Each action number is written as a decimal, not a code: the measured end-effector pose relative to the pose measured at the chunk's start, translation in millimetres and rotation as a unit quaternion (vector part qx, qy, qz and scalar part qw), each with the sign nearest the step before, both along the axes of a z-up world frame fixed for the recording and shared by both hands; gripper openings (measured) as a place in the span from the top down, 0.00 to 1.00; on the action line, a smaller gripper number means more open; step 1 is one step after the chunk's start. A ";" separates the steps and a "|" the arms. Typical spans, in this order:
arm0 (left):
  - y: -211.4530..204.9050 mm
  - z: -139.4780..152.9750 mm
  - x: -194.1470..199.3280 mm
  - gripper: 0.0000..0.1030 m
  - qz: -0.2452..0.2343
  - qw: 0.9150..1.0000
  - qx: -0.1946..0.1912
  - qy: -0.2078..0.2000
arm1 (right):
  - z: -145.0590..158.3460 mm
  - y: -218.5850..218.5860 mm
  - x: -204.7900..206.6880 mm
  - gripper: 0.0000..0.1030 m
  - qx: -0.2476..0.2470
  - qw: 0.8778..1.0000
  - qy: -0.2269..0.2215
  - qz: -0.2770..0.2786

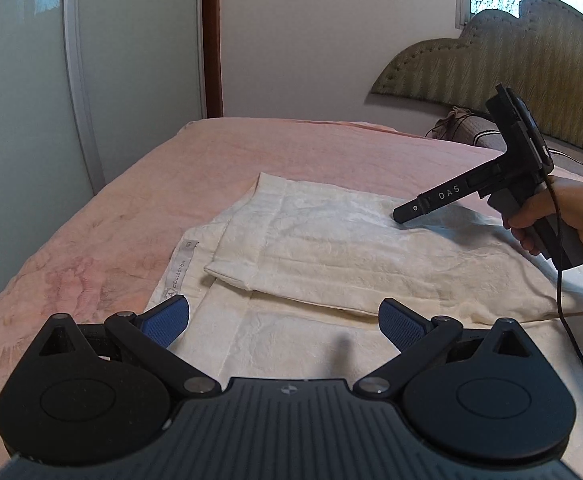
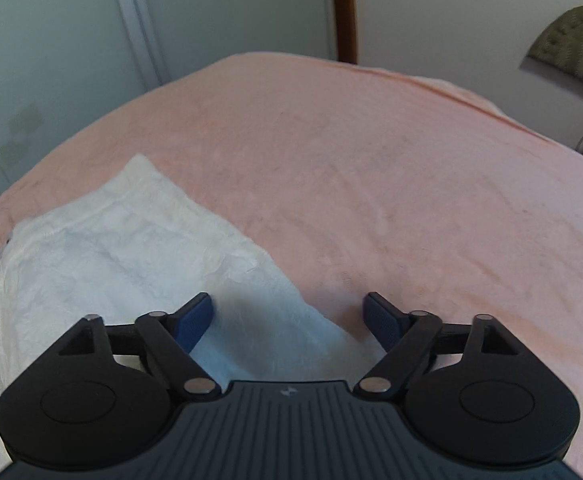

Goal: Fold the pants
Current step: 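Reach the right gripper to the waistband corner of the cream pants, then grasp the waistband corner with the right gripper while the left gripper grasps the other corner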

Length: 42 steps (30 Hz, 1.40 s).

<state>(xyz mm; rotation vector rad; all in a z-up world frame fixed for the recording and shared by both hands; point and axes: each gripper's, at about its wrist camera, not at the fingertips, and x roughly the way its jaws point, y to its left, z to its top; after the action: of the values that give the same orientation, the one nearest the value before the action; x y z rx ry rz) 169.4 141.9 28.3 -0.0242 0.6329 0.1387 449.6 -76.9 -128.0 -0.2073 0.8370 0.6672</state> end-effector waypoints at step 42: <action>81.2 -5.5 22.1 0.95 0.072 0.887 -0.451 -0.066 | 4.6 41.7 -292.2 0.38 -0.208 0.906 -0.361 0.077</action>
<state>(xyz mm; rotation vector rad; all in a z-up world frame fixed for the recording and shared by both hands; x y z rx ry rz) 191.5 223.1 22.7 -0.9798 0.5128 -0.0263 157.4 -35.1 -123.4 -0.8620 0.2304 0.4895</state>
